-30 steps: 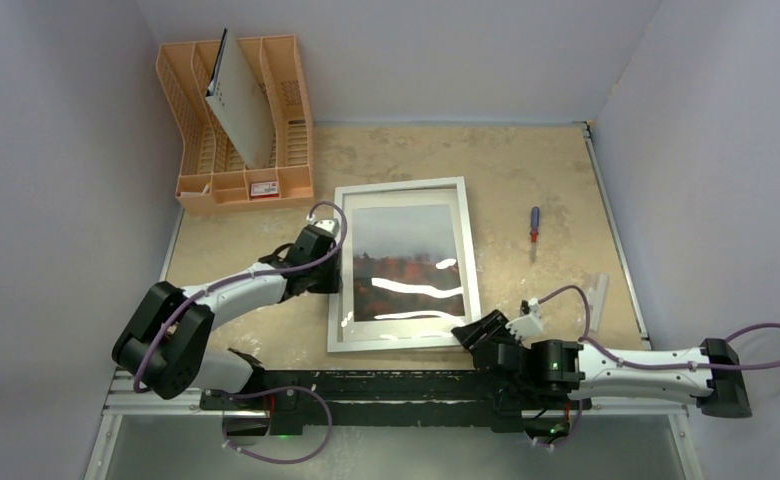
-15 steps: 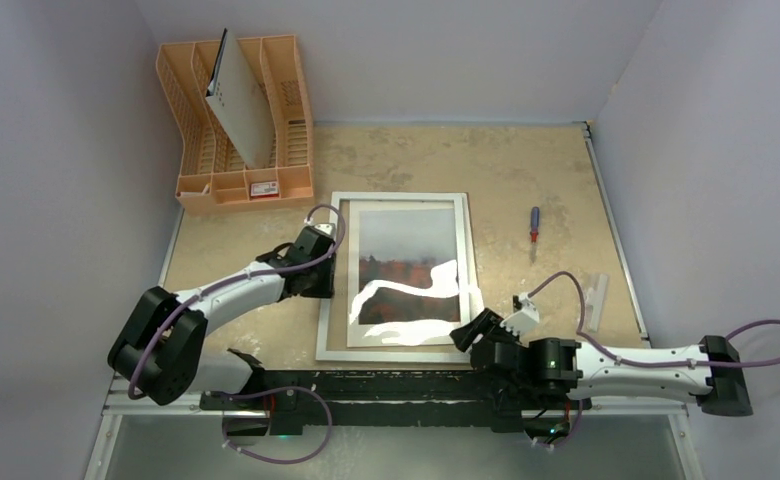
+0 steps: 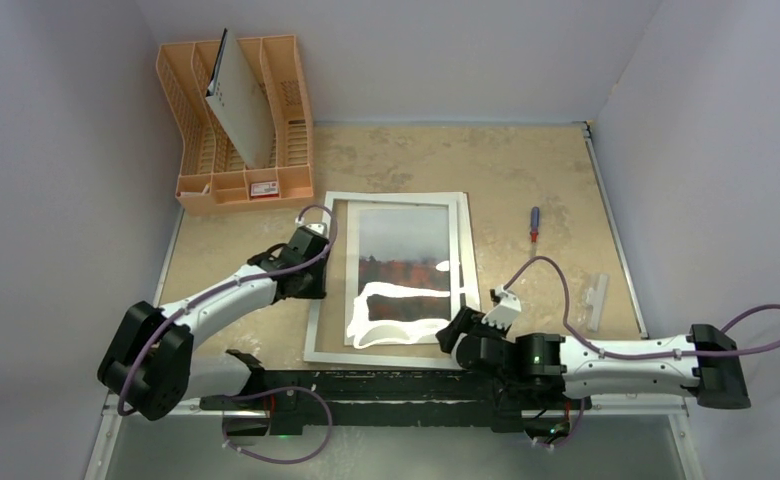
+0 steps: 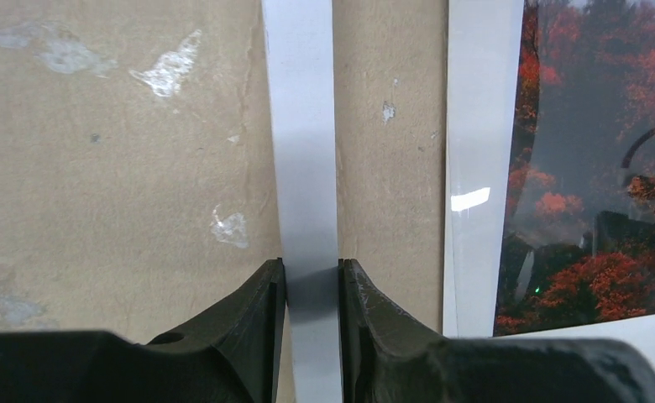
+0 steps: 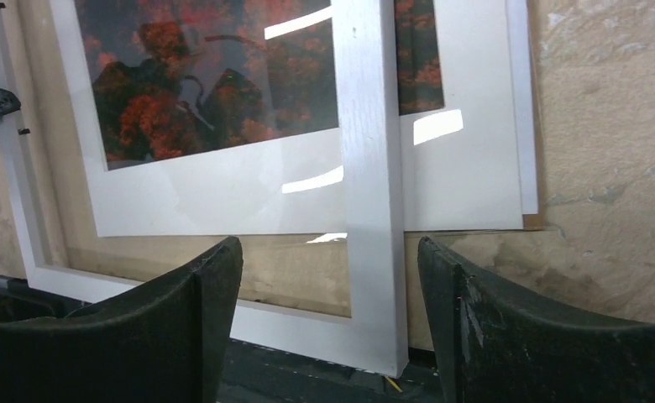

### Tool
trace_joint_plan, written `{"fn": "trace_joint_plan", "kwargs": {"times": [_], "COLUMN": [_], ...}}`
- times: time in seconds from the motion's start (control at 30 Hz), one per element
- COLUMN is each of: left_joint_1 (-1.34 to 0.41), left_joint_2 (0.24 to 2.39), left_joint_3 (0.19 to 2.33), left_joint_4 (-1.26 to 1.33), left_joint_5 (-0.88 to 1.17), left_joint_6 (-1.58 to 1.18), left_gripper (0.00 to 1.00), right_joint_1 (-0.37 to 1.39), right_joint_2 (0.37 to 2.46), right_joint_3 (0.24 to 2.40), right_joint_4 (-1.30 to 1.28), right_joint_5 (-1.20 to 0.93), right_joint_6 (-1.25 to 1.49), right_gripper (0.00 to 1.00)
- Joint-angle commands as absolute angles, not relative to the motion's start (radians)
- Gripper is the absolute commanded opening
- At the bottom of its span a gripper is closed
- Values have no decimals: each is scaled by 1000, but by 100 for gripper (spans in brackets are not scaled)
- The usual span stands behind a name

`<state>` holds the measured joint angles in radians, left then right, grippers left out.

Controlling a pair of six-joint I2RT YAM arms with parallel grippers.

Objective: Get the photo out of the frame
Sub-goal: Turn over the photo frame at the center of the board, then remove the photo frame item from the photo frame.

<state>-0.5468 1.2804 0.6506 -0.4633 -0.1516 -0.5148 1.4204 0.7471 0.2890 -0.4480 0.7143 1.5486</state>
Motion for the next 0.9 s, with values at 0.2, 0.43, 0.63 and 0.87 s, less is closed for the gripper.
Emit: {"fn": "trace_joint_plan", "kwargs": {"times": [0.2, 0.43, 0.63, 0.87], "left_joint_1": [-508, -505, -505, -501], "left_joint_2": [1200, 1218, 1260, 1291], "left_joint_3": [681, 679, 653, 640], "left_joint_4": [-498, -496, -458, -430], "left_joint_5": [-234, -267, -282, -320], "left_joint_6": [-532, -540, -561, -569], "left_gripper": [0, 0, 0, 0], "right_joint_1": [1298, 966, 715, 635], "right_joint_2": [823, 844, 854, 854], "right_joint_3": [453, 521, 453, 379], "right_joint_4": [-469, -398, -290, -242], "right_joint_5": [724, 513, 190, 54], "right_joint_6": [1284, 971, 850, 838], "right_gripper": [80, 79, 76, 71]}}
